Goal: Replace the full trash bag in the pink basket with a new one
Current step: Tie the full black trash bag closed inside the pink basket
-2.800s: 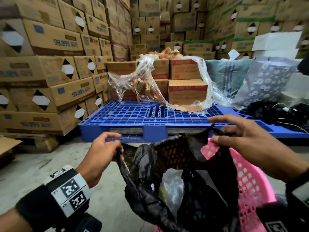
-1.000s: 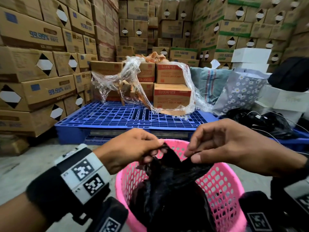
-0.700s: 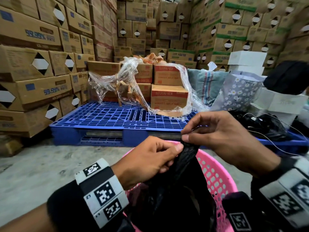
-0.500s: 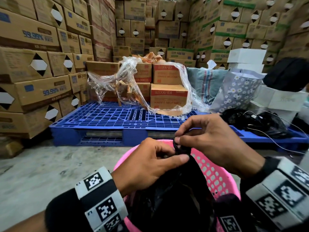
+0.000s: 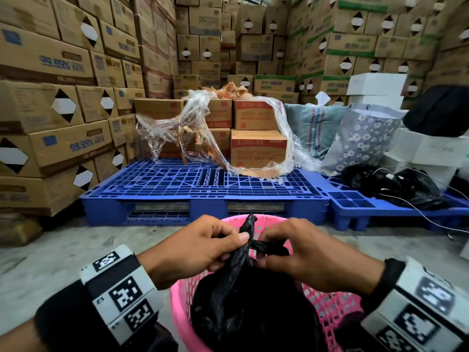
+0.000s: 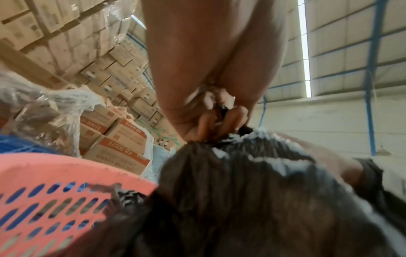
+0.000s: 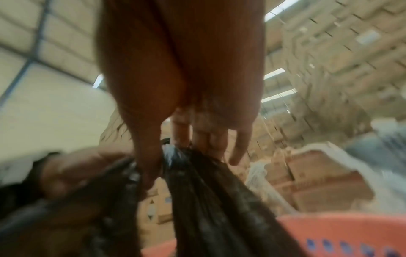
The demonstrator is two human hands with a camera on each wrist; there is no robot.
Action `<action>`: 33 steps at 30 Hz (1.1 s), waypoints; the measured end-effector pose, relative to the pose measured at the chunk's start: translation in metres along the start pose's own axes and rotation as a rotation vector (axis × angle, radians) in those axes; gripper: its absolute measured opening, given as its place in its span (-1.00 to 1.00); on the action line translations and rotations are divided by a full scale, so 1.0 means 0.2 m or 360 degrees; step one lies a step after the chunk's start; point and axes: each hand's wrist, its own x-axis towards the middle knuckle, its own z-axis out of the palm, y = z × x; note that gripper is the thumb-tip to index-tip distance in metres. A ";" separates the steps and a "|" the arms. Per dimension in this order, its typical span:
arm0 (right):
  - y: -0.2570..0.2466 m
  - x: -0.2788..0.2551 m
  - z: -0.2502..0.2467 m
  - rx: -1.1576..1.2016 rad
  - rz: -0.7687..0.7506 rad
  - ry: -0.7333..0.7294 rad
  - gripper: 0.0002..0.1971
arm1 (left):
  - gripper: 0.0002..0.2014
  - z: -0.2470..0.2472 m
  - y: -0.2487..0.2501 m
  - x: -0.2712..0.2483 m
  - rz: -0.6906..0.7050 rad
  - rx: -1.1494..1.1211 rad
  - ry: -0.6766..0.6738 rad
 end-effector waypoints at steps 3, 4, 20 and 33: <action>0.04 0.00 0.00 -0.0067 -0.0183 0.0194 -0.99 | -0.61 -0.02 -0.02 0.00 -0.0155 -0.0071 -0.0100; 0.04 0.00 -0.01 -0.0095 -0.0249 0.0141 -0.98 | -0.60 -0.02 -0.02 -0.01 -0.0180 -0.0068 -0.0141; 0.07 0.01 0.00 0.0330 -0.0036 0.0094 -0.92 | -0.72 0.02 -0.04 0.00 0.0108 0.0249 -0.0185; -0.06 -0.05 0.02 0.1041 0.0400 0.0317 -0.94 | -0.81 0.02 -0.06 0.02 0.0193 -0.0058 0.0041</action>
